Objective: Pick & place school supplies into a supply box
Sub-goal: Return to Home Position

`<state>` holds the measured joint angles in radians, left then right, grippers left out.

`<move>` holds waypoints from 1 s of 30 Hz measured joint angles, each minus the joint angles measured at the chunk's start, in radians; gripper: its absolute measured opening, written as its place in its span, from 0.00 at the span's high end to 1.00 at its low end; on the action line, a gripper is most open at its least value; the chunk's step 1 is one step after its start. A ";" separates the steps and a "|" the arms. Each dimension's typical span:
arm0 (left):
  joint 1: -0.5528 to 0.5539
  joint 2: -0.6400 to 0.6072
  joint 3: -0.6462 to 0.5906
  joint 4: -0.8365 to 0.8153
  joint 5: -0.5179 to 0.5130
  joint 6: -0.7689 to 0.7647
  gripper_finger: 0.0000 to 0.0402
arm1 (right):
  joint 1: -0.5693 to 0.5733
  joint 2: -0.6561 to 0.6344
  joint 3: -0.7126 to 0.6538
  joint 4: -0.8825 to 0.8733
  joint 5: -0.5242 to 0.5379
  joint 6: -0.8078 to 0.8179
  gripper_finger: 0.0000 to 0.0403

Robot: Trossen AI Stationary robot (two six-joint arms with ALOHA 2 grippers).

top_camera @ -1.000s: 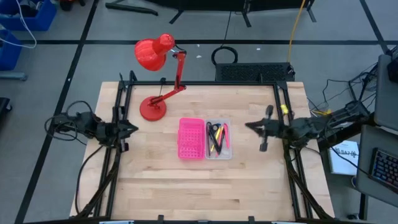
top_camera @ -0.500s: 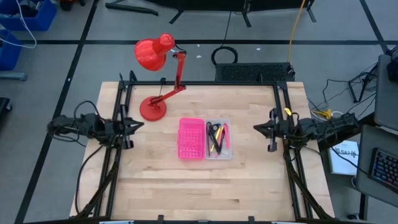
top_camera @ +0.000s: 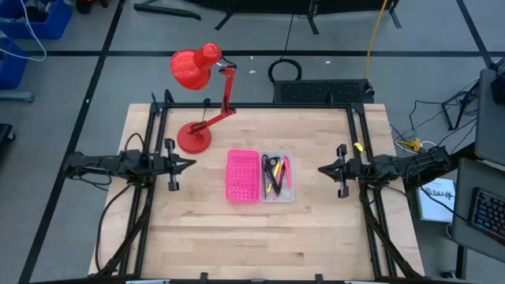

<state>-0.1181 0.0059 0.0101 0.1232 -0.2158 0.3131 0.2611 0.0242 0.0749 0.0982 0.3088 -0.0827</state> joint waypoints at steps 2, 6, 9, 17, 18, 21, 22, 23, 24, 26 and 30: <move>0.009 0.000 0.000 -0.033 0.021 -0.020 0.99 | 0.000 0.001 -0.022 0.006 0.001 0.017 1.00; 0.026 0.001 0.001 -0.071 0.041 -0.063 0.99 | 0.000 0.001 -0.056 0.012 0.011 0.035 1.00; 0.034 0.000 0.001 -0.076 0.084 -0.072 0.99 | 0.000 0.002 -0.056 0.028 0.035 0.051 1.00; 0.035 0.000 0.002 -0.098 0.131 -0.090 0.99 | 0.000 0.002 -0.058 -0.007 0.102 0.086 1.00; 0.035 0.000 0.002 -0.099 0.135 -0.091 0.99 | 0.000 0.002 -0.058 -0.010 0.123 0.091 1.00; 0.034 0.000 0.002 -0.103 0.139 -0.085 0.99 | -0.001 0.003 -0.058 -0.012 0.136 0.094 1.00; 0.035 0.000 0.002 -0.103 0.139 -0.084 0.99 | -0.001 0.003 -0.058 -0.012 0.137 0.094 1.00; 0.035 0.000 0.002 -0.103 0.139 -0.083 0.99 | -0.001 0.003 -0.059 -0.012 0.141 0.094 1.00; 0.035 0.000 0.002 -0.104 0.141 -0.079 0.99 | -0.001 0.003 -0.059 -0.014 0.149 0.094 1.00; 0.035 0.006 0.002 -0.108 0.157 -0.075 0.99 | 0.000 0.004 -0.059 -0.016 0.169 0.094 1.00; 0.034 0.025 0.002 -0.111 0.169 -0.083 0.99 | -0.001 0.004 -0.059 -0.017 0.192 0.097 1.00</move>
<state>-0.0837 0.0312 0.0124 0.0120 -0.0471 0.2299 0.2604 0.0280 0.0154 0.0811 0.5006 0.0147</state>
